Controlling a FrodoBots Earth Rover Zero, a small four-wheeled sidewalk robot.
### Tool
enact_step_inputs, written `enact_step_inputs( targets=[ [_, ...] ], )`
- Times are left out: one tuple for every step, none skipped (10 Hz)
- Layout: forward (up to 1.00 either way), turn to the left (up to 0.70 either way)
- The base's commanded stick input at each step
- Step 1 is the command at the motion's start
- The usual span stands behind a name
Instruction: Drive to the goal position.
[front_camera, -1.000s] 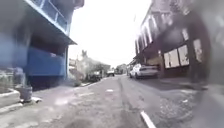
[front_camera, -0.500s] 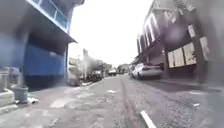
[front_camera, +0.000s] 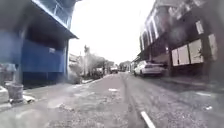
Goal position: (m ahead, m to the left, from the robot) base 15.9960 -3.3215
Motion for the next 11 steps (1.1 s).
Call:
enact_step_inputs(
  targets=[
    [0.5, 0.0],
    [0.5, 0.0],
    [0.5, 0.0],
    [0.5, 0.0],
    [0.5, 0.0],
    [0.5, 0.0],
    [0.5, 0.0],
    [0.5, 0.0],
    [0.5, 0.0],
    [0.5, 0.0],
    [0.5, -0.07]
  ],
)
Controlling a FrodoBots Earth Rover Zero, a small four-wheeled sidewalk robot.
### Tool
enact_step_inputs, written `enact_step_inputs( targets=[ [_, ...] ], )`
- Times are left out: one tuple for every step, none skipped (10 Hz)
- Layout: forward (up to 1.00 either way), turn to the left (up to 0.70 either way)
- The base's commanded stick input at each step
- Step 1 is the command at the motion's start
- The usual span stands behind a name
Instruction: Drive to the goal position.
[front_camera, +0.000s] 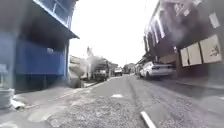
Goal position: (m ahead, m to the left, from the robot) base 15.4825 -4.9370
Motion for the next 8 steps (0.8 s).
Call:
enact_step_inputs(
  targets=[
    [0.5, -0.18],
    [0.5, -0.33],
    [0.5, -0.48],
    [0.5, -0.5],
    [0.5, -0.5],
    [0.5, -0.5],
    [0.5, -0.1],
    [0.5, 0.0]
  ],
)
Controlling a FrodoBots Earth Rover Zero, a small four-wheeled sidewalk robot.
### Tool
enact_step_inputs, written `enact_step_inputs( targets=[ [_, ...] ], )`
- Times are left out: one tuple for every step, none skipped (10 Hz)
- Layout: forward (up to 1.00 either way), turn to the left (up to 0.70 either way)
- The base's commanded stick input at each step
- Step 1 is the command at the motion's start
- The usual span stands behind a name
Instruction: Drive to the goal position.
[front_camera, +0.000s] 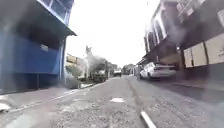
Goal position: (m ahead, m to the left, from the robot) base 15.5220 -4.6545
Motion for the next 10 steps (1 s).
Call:
enact_step_inputs(
  targets=[
    [0.5, 0.0],
    [0.5, 0.0],
    [0.5, 0.0],
    [0.5, 0.0],
    [0.5, 0.0],
    [0.5, 0.0],
    [0.5, 0.0],
    [0.5, 0.0],
    [0.5, -0.04],
    [0.5, -0.13]
  ],
)
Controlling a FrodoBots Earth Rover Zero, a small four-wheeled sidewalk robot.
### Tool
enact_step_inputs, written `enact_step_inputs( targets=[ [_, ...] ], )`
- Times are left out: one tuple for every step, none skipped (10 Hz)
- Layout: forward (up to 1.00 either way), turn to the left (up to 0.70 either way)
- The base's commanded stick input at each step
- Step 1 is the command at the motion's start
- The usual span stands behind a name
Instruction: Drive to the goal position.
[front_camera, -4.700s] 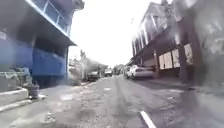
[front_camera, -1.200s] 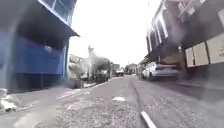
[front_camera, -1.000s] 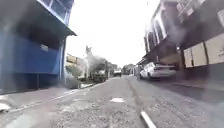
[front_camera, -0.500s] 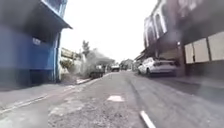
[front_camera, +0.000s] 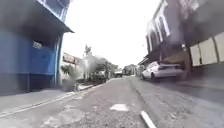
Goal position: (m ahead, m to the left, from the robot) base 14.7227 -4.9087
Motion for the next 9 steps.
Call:
enact_step_inputs(
  targets=[
    [0.5, -0.26],
    [0.5, -0.42],
    [0.5, -0.48],
    [0.5, -0.5],
    [0.5, -0.5],
    [0.5, -0.38],
    [0.5, -0.13],
    [0.5, -0.02],
    [0.5, 0.0]
  ],
)
